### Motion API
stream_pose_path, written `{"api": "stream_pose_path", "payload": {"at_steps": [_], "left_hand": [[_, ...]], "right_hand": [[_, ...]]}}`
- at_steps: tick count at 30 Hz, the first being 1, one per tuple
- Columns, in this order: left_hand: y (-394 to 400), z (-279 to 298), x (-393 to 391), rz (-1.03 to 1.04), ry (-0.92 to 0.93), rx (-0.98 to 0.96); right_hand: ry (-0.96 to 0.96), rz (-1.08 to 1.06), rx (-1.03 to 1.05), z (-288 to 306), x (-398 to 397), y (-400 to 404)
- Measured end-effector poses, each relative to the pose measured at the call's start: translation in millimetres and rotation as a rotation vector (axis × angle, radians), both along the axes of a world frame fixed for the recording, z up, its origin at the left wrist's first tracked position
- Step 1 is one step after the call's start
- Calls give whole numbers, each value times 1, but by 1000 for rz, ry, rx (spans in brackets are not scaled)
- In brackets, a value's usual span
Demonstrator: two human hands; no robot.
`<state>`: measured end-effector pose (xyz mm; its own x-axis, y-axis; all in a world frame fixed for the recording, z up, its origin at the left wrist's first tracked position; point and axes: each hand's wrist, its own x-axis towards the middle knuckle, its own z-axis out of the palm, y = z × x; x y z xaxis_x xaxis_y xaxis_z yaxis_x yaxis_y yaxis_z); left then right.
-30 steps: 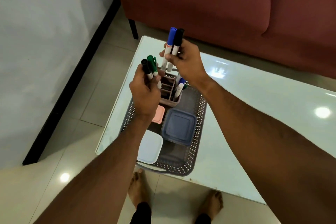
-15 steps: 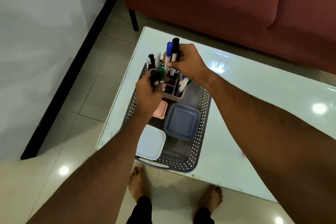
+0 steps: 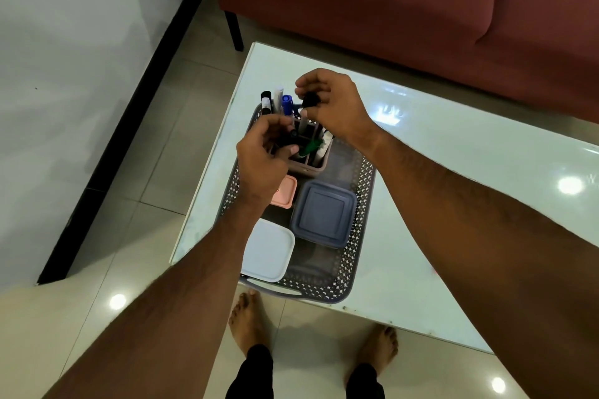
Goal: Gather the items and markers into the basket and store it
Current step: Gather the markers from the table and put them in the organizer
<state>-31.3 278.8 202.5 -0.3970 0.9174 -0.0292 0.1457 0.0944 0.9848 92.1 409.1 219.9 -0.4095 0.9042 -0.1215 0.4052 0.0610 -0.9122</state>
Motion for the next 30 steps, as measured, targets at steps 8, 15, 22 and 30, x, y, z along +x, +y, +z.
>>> {"api": "stream_pose_path", "payload": {"at_steps": [8, 15, 22, 30], "left_hand": [[-4, 0, 7, 13, 59, 24], [-7, 6, 27, 160, 231, 180], [-7, 25, 117, -28, 292, 357], [-38, -7, 252, -596, 422, -250]], "right_hand": [[160, -361, 275, 16, 36, -9], [-88, -784, 301, -18, 147, -41], [-347, -856, 178, -40, 250, -107], [-617, -714, -78, -57, 325, -171]]}}
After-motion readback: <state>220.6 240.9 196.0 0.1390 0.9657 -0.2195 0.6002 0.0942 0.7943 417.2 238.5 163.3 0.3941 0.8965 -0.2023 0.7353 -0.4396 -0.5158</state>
